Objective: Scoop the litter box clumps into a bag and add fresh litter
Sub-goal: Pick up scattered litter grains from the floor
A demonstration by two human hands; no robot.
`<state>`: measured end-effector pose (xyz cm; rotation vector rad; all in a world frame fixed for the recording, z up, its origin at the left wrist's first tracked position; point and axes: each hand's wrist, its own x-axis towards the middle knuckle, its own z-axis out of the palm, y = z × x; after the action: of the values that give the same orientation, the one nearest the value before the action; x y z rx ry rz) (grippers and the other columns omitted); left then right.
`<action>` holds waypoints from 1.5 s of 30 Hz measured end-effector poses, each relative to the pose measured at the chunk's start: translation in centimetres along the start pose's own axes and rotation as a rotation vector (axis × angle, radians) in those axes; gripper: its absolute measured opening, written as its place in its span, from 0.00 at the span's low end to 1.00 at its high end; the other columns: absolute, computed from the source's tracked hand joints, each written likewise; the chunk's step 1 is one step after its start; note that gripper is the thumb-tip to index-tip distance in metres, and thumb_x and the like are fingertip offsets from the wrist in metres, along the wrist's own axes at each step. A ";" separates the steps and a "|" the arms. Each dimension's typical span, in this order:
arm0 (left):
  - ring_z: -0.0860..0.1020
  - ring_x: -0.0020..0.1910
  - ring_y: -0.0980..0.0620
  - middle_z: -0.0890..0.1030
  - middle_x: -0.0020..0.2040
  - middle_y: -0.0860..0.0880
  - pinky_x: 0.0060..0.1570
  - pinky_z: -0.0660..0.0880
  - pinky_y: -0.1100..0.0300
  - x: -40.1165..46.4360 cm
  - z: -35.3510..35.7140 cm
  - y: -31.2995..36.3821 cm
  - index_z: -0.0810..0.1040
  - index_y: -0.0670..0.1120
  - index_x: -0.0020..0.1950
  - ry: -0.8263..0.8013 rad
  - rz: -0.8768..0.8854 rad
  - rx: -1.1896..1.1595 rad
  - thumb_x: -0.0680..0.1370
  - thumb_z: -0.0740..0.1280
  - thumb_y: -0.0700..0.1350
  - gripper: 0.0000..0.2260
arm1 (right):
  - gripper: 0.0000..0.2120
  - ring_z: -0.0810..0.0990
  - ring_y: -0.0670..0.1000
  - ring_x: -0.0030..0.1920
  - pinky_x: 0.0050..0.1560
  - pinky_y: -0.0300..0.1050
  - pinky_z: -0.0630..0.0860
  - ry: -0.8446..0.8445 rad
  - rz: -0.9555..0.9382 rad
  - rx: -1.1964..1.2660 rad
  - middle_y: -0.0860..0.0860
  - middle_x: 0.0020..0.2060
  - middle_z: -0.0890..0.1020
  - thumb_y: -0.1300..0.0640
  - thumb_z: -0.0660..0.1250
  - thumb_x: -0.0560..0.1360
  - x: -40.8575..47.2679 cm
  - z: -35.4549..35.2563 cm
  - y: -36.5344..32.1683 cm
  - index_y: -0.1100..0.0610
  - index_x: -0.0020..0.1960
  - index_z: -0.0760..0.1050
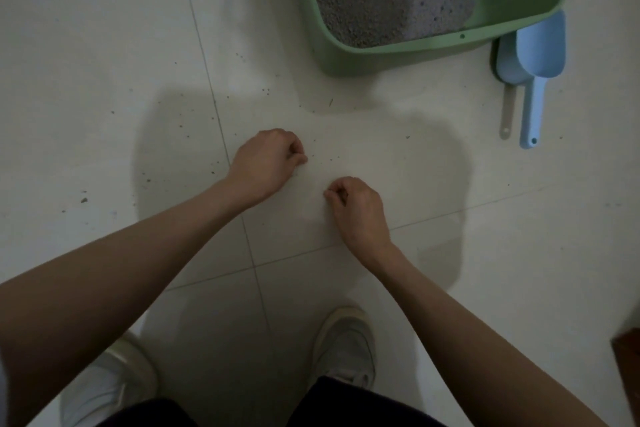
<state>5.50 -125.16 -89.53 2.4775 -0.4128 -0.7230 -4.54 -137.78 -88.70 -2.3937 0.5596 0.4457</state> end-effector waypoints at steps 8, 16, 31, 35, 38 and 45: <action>0.75 0.33 0.54 0.77 0.34 0.48 0.35 0.71 0.64 -0.5 -4.4 -0.6 0.76 0.41 0.40 -0.047 -0.374 -1.127 0.77 0.63 0.38 0.06 | 0.11 0.69 0.47 0.29 0.30 0.37 0.65 -0.219 0.386 1.217 0.52 0.30 0.72 0.65 0.58 0.78 1.3 -3.5 -0.4 0.60 0.37 0.71; 0.71 0.27 0.57 0.75 0.25 0.53 0.30 0.65 0.65 -2.8 -2.6 -1.8 0.78 0.44 0.35 0.120 -0.404 -0.935 0.73 0.59 0.32 0.12 | 0.08 0.73 0.45 0.32 0.34 0.34 0.67 -0.243 0.129 0.493 0.51 0.33 0.76 0.65 0.61 0.75 2.7 -1.5 -2.7 0.61 0.41 0.76; 0.72 0.34 0.58 0.80 0.40 0.48 0.35 0.66 0.71 -3.0 -1.6 -2.6 0.81 0.50 0.40 0.196 -0.322 -0.432 0.75 0.63 0.40 0.09 | 0.08 0.78 0.55 0.50 0.51 0.44 0.69 -0.070 -0.123 0.005 0.56 0.48 0.82 0.58 0.66 0.74 2.5 1.5 -3.7 0.61 0.48 0.80; 0.72 0.31 0.56 0.79 0.37 0.49 0.32 0.65 0.75 -3.0 -1.8 -2.5 0.80 0.50 0.41 0.196 -0.278 -0.354 0.75 0.63 0.40 0.09 | 0.09 0.77 0.57 0.52 0.54 0.46 0.69 -0.114 -0.142 -0.078 0.57 0.51 0.81 0.56 0.63 0.76 2.6 1.6 -3.8 0.61 0.50 0.79; 0.72 0.32 0.55 0.75 0.33 0.51 0.34 0.63 0.69 -3.0 -2.0 -2.2 0.82 0.46 0.46 0.169 -0.194 -0.247 0.75 0.63 0.38 0.08 | 0.09 0.77 0.52 0.44 0.47 0.40 0.67 -0.096 -0.096 0.067 0.55 0.44 0.80 0.57 0.65 0.76 2.6 0.7 -3.5 0.62 0.49 0.79; 0.70 0.41 0.53 0.71 0.41 0.51 0.43 0.63 0.65 -2.0 -0.6 -2.2 0.79 0.41 0.49 0.057 0.041 -0.075 0.74 0.69 0.42 0.06 | 0.10 0.73 0.47 0.29 0.31 0.35 0.69 -0.171 0.360 1.207 0.52 0.28 0.78 0.69 0.61 0.75 1.9 -2.4 -1.1 0.63 0.37 0.75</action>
<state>4.53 -122.33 -89.56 2.4066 -0.4069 -0.6376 -1.95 -139.11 -87.17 -1.0997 0.8590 0.3097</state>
